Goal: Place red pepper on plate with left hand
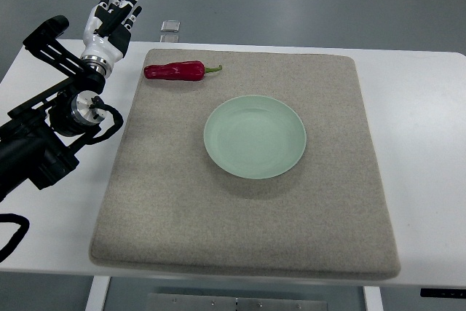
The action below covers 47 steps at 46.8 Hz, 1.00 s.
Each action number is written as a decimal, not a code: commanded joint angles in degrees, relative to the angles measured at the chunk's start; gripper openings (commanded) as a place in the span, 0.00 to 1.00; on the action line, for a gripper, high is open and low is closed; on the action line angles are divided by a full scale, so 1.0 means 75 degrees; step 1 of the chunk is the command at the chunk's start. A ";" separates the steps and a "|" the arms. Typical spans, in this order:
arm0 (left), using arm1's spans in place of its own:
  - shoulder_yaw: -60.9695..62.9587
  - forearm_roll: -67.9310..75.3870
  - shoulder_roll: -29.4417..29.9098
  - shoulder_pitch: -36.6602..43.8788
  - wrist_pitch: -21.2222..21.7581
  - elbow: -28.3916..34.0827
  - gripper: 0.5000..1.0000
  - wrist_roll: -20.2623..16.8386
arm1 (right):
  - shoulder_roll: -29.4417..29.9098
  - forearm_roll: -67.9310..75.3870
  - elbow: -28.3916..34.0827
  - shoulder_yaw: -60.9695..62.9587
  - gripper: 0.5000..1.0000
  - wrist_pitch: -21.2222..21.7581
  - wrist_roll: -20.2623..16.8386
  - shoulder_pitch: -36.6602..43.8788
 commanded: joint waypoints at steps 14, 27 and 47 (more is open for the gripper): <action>-0.0026 -0.0001 -0.0012 0.0020 -0.0001 0.0012 1.00 0.0000 | 0.0000 0.0000 0.0000 0.0000 0.86 0.0001 0.0000 0.0000; -0.0026 -0.0001 -0.0012 -0.0003 -0.0001 0.0000 1.00 0.0000 | 0.0000 0.0000 0.0000 0.0000 0.86 0.0001 0.0000 0.0000; 0.0079 0.0620 0.0000 -0.0085 -0.0505 0.0199 0.99 0.0011 | 0.0000 0.0000 0.0000 0.0000 0.86 0.0001 0.0000 0.0000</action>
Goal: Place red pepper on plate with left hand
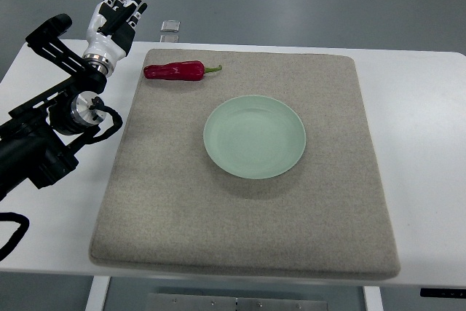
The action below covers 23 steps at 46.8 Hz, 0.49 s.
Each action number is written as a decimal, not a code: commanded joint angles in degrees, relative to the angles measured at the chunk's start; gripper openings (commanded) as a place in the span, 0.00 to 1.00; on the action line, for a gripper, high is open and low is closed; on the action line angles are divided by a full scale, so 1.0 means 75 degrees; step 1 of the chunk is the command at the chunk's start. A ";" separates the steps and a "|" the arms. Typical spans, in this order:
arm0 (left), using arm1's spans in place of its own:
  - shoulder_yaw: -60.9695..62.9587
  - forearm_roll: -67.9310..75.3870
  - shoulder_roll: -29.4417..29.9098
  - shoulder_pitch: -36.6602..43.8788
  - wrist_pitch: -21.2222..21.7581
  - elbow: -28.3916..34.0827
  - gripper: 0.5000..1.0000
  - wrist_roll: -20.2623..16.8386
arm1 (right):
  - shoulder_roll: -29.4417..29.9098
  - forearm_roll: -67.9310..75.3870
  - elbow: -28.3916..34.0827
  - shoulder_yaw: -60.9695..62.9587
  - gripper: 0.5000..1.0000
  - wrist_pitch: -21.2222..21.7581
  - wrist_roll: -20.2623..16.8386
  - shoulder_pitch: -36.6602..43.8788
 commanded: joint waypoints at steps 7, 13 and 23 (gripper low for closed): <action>-0.0032 0.0136 0.0003 0.0000 -0.0005 -0.0028 0.99 0.0011 | 0.0000 0.0000 0.0000 0.0000 0.86 0.0000 0.0000 0.0000; -0.0125 0.0136 0.0038 0.0000 -0.0017 -0.0028 1.00 0.0011 | 0.0000 0.0000 0.0000 0.0000 0.86 0.0000 0.0000 0.0000; 0.0003 0.0335 0.0109 -0.0152 -0.0286 -0.0017 0.99 0.0035 | 0.0000 0.0000 0.0000 0.0000 0.86 0.0000 0.0000 0.0000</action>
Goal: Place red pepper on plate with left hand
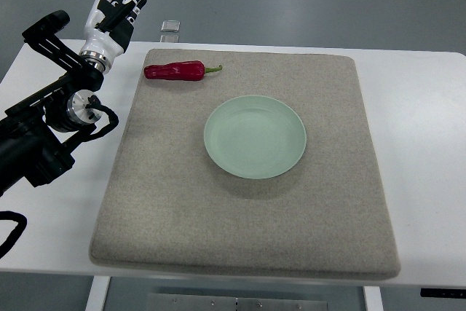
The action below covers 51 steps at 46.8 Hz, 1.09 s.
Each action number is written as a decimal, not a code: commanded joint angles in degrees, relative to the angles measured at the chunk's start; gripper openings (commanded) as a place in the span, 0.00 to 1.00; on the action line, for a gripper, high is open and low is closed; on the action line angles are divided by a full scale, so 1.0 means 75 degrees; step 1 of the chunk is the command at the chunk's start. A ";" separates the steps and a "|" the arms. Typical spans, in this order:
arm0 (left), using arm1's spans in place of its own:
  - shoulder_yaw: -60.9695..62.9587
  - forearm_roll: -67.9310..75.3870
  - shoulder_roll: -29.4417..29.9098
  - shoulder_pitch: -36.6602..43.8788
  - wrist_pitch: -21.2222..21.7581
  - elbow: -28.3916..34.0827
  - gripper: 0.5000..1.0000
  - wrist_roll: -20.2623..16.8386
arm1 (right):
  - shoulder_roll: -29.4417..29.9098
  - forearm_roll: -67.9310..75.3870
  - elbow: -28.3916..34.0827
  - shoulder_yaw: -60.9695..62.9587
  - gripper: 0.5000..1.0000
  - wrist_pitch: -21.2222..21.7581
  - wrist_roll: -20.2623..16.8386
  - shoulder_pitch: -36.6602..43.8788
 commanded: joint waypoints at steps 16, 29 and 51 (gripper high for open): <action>0.0109 0.2697 0.0043 -0.0344 0.0112 0.0071 0.99 0.0102 | 0.0000 0.0000 0.0000 0.0000 0.86 -0.0001 0.0000 0.0000; 0.0121 0.5591 0.0160 -0.0543 0.0404 0.0141 0.99 0.0571 | 0.0000 0.0000 0.0000 0.0000 0.86 -0.0001 0.0000 0.0000; 0.2299 0.8229 0.0500 -0.1375 0.1483 0.0152 0.99 0.0653 | 0.0000 0.0000 0.0000 0.0000 0.86 -0.0001 0.0000 0.0000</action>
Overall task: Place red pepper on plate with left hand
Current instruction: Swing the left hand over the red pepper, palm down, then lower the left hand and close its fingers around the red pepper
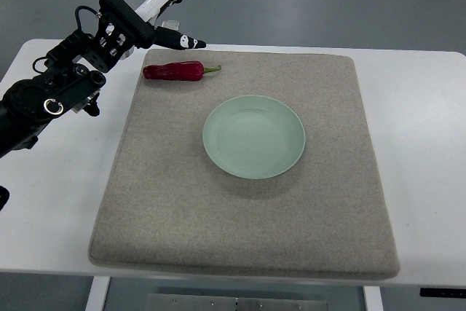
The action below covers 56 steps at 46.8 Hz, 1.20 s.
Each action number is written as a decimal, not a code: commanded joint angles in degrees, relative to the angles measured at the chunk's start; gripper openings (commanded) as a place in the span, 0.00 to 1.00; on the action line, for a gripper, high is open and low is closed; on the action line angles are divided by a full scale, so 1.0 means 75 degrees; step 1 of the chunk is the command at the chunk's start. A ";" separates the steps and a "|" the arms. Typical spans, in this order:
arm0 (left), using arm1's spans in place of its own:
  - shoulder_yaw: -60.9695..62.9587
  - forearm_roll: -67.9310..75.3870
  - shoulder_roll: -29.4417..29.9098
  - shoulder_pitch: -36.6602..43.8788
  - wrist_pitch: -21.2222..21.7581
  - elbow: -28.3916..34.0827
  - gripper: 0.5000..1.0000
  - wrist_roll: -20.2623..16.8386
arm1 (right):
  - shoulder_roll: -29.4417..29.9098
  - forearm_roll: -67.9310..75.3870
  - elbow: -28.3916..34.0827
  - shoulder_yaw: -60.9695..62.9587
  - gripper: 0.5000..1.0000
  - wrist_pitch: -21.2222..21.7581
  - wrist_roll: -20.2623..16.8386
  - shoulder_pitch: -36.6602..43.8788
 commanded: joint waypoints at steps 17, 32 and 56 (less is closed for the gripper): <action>0.1405 0.1857 0.0043 -0.0283 0.0551 0.0621 0.97 0.0011 | 0.0000 0.0000 0.0000 0.0000 0.86 -0.0001 0.0000 0.0000; 0.1487 0.2736 0.0043 -0.0224 0.0691 0.0879 0.97 0.0011 | 0.0000 0.0000 0.0000 0.0000 0.86 -0.0001 0.0000 0.0000; 0.1932 0.2819 -0.0449 -0.0166 0.0855 0.1688 0.77 0.0011 | 0.0000 0.0000 0.0000 0.0000 0.86 -0.0001 0.0000 0.0000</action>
